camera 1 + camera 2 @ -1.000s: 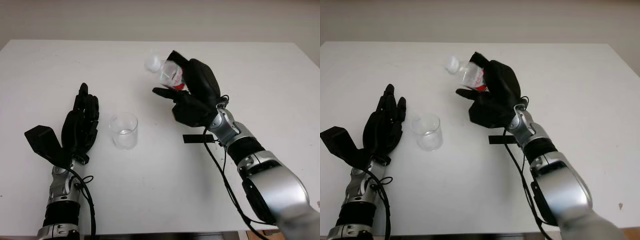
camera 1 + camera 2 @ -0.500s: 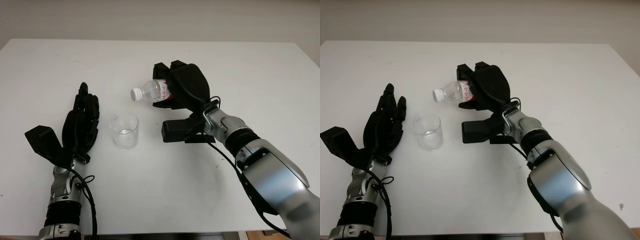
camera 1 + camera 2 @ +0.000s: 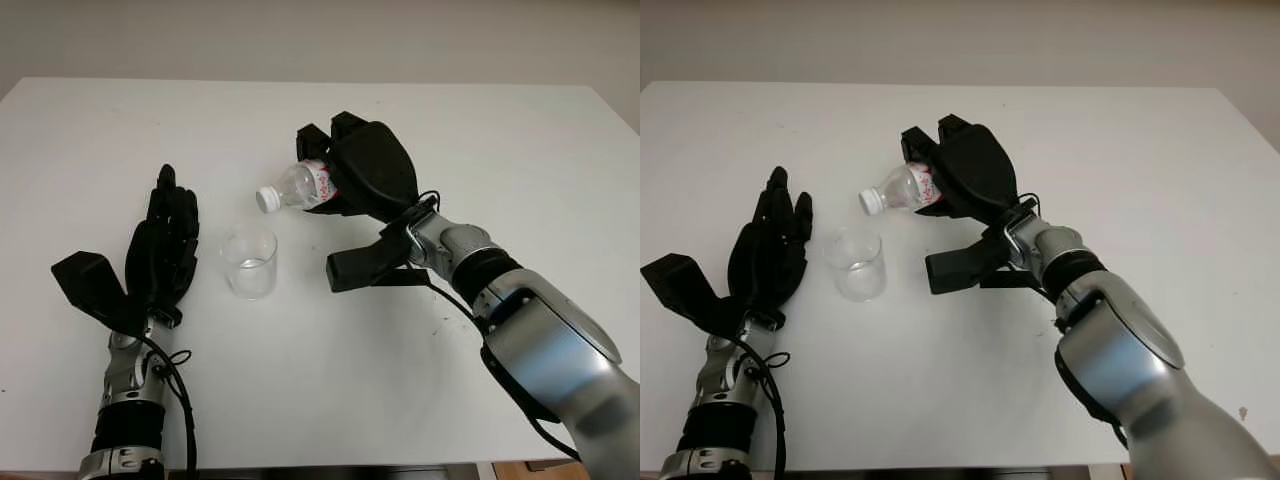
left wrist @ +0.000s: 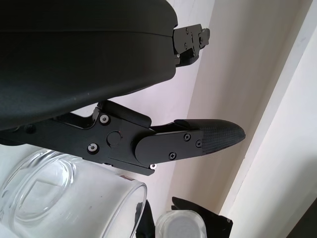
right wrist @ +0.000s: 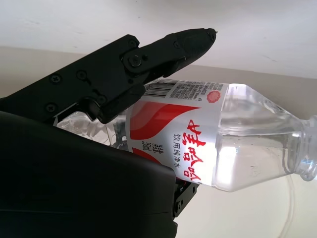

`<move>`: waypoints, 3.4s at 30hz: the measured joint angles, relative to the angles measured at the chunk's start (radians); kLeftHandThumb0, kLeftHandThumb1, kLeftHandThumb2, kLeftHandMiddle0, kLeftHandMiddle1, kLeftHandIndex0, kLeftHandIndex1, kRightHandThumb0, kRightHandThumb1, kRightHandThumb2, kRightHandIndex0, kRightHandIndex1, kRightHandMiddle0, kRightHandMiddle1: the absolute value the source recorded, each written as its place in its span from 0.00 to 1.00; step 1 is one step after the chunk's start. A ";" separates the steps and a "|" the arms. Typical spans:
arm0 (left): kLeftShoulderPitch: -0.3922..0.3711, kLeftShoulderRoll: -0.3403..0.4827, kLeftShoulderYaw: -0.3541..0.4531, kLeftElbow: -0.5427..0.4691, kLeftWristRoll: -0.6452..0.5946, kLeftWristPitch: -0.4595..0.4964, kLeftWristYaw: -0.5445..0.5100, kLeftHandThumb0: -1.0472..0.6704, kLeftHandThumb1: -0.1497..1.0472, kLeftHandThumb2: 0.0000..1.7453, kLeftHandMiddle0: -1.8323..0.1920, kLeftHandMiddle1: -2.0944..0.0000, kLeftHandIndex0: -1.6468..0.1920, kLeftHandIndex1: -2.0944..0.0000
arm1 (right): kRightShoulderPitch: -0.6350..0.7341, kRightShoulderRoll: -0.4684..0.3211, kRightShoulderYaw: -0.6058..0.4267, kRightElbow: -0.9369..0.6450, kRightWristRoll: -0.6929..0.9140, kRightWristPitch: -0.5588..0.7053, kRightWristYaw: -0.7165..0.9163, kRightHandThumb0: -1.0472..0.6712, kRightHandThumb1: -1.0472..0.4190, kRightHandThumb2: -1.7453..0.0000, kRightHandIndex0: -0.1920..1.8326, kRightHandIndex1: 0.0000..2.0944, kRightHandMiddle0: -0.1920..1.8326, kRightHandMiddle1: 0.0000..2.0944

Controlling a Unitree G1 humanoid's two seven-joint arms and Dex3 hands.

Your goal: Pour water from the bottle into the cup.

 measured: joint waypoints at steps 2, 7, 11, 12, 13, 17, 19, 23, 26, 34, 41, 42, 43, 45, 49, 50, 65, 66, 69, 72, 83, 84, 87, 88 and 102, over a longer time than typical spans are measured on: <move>-0.001 -0.001 0.000 0.001 0.000 0.000 0.000 0.18 1.00 0.26 0.98 0.98 0.98 0.98 | -0.007 -0.001 0.011 0.001 -0.009 0.001 -0.009 0.34 0.00 0.88 0.74 1.00 0.53 1.00; -0.006 -0.002 -0.002 0.010 -0.001 -0.005 -0.006 0.18 1.00 0.27 0.99 0.98 0.99 0.98 | -0.023 -0.003 0.032 0.001 -0.026 0.000 -0.046 0.34 0.00 0.88 0.74 1.00 0.53 1.00; -0.009 -0.007 -0.005 0.016 -0.001 -0.014 -0.007 0.18 1.00 0.28 0.98 0.97 0.99 0.98 | -0.028 -0.004 0.055 0.001 -0.042 -0.011 -0.072 0.33 0.00 0.89 0.74 1.00 0.53 1.00; -0.010 -0.009 -0.005 0.018 0.000 -0.017 -0.007 0.18 1.00 0.28 0.98 0.97 0.99 0.98 | -0.030 -0.004 0.062 0.001 -0.049 -0.015 -0.076 0.33 0.00 0.89 0.73 1.00 0.53 1.00; -0.011 -0.010 -0.006 0.020 0.000 -0.019 -0.006 0.18 1.00 0.28 0.98 0.97 0.99 0.98 | -0.032 -0.004 0.067 0.001 -0.053 -0.022 -0.078 0.33 0.00 0.89 0.73 1.00 0.52 1.00; -0.014 -0.012 -0.006 0.025 0.001 -0.024 -0.005 0.18 1.00 0.28 0.98 0.97 0.99 0.98 | -0.053 -0.005 0.105 0.001 -0.093 -0.018 -0.106 0.33 0.00 0.88 0.71 1.00 0.45 1.00; -0.014 -0.013 -0.006 0.026 0.001 -0.027 -0.006 0.18 1.00 0.28 0.98 0.97 0.99 0.98 | -0.067 -0.005 0.126 0.001 -0.118 -0.001 -0.138 0.32 0.00 0.86 0.71 1.00 0.43 1.00; -0.016 -0.013 -0.006 0.029 0.000 -0.028 -0.006 0.18 1.00 0.28 0.98 0.97 0.99 0.98 | -0.082 -0.004 0.163 0.002 -0.159 0.033 -0.182 0.31 0.00 0.83 0.70 1.00 0.44 1.00; -0.018 -0.013 -0.006 0.033 0.001 -0.030 -0.005 0.18 1.00 0.28 0.98 0.97 0.98 0.97 | -0.087 -0.004 0.193 0.004 -0.190 0.069 -0.203 0.30 0.00 0.80 0.69 1.00 0.46 1.00; -0.022 -0.014 -0.006 0.041 0.001 -0.038 -0.005 0.18 1.00 0.28 0.98 0.97 0.98 0.97 | -0.087 -0.004 0.224 0.005 -0.216 0.123 -0.243 0.29 0.00 0.79 0.69 1.00 0.46 1.00; -0.024 -0.014 -0.006 0.044 0.001 -0.038 -0.001 0.18 1.00 0.28 0.98 0.97 0.98 0.97 | -0.086 0.004 0.161 0.006 -0.112 0.013 -0.225 0.33 0.00 0.89 0.71 1.00 0.48 1.00; -0.025 -0.014 -0.006 0.044 0.001 -0.038 -0.002 0.18 1.00 0.27 0.98 0.97 0.98 0.97 | -0.086 0.006 0.137 0.006 -0.081 -0.015 -0.207 0.33 0.00 0.89 0.73 1.00 0.51 1.00; -0.024 -0.014 -0.006 0.044 0.001 -0.038 -0.003 0.18 1.00 0.27 0.98 0.97 0.98 0.97 | -0.085 0.011 0.111 0.005 -0.046 -0.038 -0.182 0.34 0.00 0.88 0.73 1.00 0.53 1.00; -0.025 -0.014 -0.006 0.044 0.001 -0.038 -0.006 0.18 1.00 0.27 0.98 0.97 0.98 0.97 | -0.078 0.019 0.049 0.004 0.036 -0.084 -0.121 0.35 0.00 0.89 0.75 1.00 0.57 1.00; -0.024 -0.013 -0.006 0.044 0.001 -0.038 -0.007 0.18 1.00 0.28 0.98 0.97 0.98 0.97 | -0.034 0.045 -0.127 -0.009 0.264 -0.166 0.083 0.36 0.00 0.84 0.83 1.00 0.65 1.00; -0.024 -0.013 -0.006 0.044 0.002 -0.038 -0.007 0.18 1.00 0.28 0.98 0.97 0.98 0.97 | -0.019 0.051 -0.178 -0.016 0.333 -0.188 0.154 0.36 0.00 0.81 0.83 1.00 0.65 1.00; -0.013 -0.004 -0.006 0.019 0.003 -0.005 -0.019 0.18 1.00 0.28 0.98 0.97 0.98 0.97 | 0.323 0.102 -0.723 -0.530 1.141 0.238 1.063 0.38 0.00 0.75 0.76 1.00 0.57 1.00; -0.013 -0.002 -0.006 0.018 0.002 -0.002 -0.019 0.18 1.00 0.28 0.98 0.97 0.97 0.97 | 0.356 0.101 -0.732 -0.583 1.158 0.285 1.077 0.38 0.00 0.75 0.77 1.00 0.56 1.00; -0.012 0.001 -0.006 0.016 0.002 0.006 -0.020 0.18 1.00 0.28 0.98 0.97 0.98 0.97 | 0.454 0.100 -0.759 -0.746 1.192 0.428 1.097 0.38 0.00 0.75 0.80 1.00 0.56 1.00; -0.012 0.003 -0.008 0.016 0.002 0.009 -0.027 0.18 1.00 0.29 0.98 0.98 0.98 0.97 | 0.530 0.094 -0.784 -0.899 1.223 0.582 1.105 0.37 0.00 0.76 0.81 1.00 0.61 1.00; -0.001 0.003 -0.021 -0.003 0.003 0.023 -0.026 0.18 1.00 0.30 0.99 0.98 0.98 0.98 | 0.672 0.062 -0.805 -1.198 1.200 0.769 1.105 0.38 0.00 0.75 0.73 1.00 0.58 1.00; 0.002 0.003 -0.022 -0.007 0.003 0.023 -0.026 0.18 1.00 0.30 0.99 0.98 0.98 0.98 | 0.681 0.059 -0.805 -1.212 1.195 0.769 1.107 0.38 0.00 0.75 0.71 1.00 0.57 1.00; 0.007 0.004 -0.021 -0.012 0.003 0.025 -0.026 0.17 1.00 0.29 0.98 0.97 0.98 0.97 | 0.700 0.056 -0.800 -1.231 1.179 0.769 1.115 0.39 0.00 0.74 0.72 1.00 0.56 1.00; 0.008 0.004 -0.021 -0.013 0.003 0.026 -0.026 0.17 1.00 0.29 0.99 0.97 0.98 0.97 | 0.705 0.056 -0.798 -1.235 1.174 0.767 1.119 0.39 0.00 0.74 0.72 1.00 0.56 1.00; 0.019 0.003 -0.021 -0.036 0.001 0.044 -0.013 0.17 1.00 0.28 0.98 0.97 0.98 0.97 | 0.739 0.073 -0.773 -1.212 1.110 0.718 1.128 0.38 0.00 0.73 0.81 1.00 0.64 1.00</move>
